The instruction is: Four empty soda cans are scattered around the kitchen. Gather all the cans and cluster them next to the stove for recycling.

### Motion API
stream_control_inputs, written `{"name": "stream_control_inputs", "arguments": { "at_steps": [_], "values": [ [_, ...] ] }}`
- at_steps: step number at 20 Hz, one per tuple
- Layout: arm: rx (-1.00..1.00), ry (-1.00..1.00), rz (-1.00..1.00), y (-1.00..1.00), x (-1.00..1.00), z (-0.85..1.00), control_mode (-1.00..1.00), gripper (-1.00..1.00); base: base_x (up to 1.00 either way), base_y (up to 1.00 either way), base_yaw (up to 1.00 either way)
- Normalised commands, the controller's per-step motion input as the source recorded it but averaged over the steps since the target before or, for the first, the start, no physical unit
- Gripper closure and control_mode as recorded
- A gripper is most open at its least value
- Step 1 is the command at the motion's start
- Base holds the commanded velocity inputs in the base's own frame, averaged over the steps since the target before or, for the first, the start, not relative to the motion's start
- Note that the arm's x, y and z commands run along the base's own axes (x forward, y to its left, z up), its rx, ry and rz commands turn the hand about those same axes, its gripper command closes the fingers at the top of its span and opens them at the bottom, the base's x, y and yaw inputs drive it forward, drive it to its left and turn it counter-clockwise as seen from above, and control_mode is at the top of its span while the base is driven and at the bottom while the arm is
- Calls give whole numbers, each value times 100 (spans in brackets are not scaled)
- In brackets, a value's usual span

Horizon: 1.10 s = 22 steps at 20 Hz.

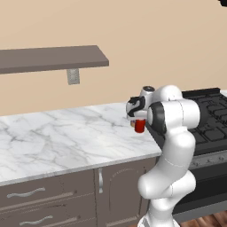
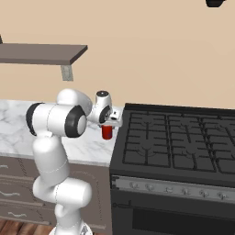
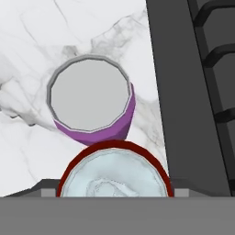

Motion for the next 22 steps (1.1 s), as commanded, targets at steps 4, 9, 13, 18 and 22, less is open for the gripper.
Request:
{"name": "stream_control_inputs", "arguments": {
  "at_steps": [4, 9, 13, 18, 22],
  "values": [
    [5, 0, 0, -2, 0, -28, -100, 100, 0, 0, 0],
    [1, 0, 0, -2, -3, -9, -100, -100, 0, 0, 0],
    [-1, 1, 0, 0, -11, 2, -100, -100, 0, 0, 0],
    [-4, 2, -2, 0, -13, 0, -100, -100, 0, 0, 0],
    [0, -2, -1, 0, -10, -1, -100, -100, 0, 0, 0]
  ]
}}
